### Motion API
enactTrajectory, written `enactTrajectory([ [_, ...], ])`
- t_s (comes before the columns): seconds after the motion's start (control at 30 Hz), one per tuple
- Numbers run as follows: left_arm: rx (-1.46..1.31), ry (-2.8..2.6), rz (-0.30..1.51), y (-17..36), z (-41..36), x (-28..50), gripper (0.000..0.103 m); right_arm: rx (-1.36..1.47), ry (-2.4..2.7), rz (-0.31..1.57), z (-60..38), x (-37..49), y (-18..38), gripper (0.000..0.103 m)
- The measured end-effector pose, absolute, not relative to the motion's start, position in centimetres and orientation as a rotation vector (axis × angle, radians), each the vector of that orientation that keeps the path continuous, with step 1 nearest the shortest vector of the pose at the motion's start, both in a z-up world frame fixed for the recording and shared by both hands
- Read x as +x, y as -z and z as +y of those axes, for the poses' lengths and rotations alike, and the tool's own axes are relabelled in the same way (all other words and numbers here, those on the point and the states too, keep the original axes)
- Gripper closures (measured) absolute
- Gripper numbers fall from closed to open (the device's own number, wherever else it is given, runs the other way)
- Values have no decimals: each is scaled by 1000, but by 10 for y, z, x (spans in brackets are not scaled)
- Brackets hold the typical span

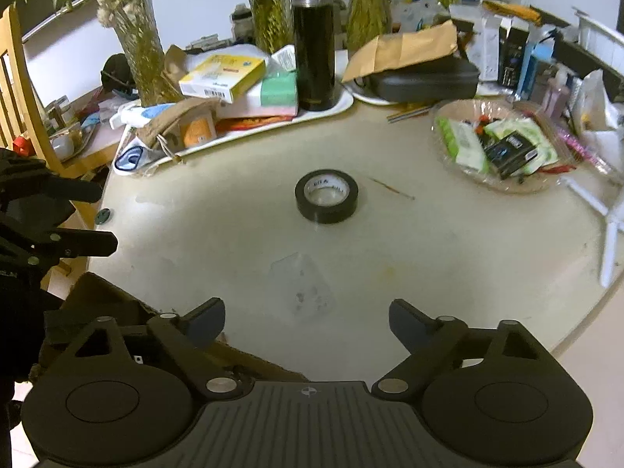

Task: Organize rigid objects
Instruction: 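Grasp the clear plastic tray on the table with the right gripper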

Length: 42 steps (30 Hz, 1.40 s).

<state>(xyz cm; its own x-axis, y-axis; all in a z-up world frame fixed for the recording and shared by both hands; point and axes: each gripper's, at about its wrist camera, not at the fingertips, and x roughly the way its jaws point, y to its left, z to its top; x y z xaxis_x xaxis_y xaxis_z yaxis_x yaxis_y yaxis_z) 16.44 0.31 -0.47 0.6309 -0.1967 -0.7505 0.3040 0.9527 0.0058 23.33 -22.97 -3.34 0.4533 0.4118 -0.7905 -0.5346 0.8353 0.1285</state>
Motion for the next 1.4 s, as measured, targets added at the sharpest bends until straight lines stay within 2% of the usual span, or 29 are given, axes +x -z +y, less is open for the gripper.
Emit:
enactTrajectory([
  [0.13, 123, 285, 849, 11, 5, 170, 36, -155, -600, 957, -222, 243, 46, 23],
  [0.3, 104, 285, 850, 14, 7, 174, 36, -165, -624, 979, -213, 256, 59, 26],
  [0.37, 100, 286, 850, 15, 8, 176, 36, -182, -632, 990, -208, 262, 64, 31],
  [0.63, 109, 290, 865, 23, 5, 190, 36, -237, -665, 1035, -193, 284, 77, 33],
  [1.0, 80, 261, 865, 23, 15, 203, 36, -390, -693, 1110, -163, 298, 101, 43],
  [1.03, 78, 258, 866, 23, 16, 204, 36, -398, -694, 1115, -162, 299, 102, 44],
  [1.23, 70, 256, 868, 25, 19, 212, 36, -400, -700, 1136, -157, 302, 105, 68],
  [1.4, 82, 258, 853, 22, 18, 218, 36, -405, -673, 1130, -160, 300, 103, 68],
])
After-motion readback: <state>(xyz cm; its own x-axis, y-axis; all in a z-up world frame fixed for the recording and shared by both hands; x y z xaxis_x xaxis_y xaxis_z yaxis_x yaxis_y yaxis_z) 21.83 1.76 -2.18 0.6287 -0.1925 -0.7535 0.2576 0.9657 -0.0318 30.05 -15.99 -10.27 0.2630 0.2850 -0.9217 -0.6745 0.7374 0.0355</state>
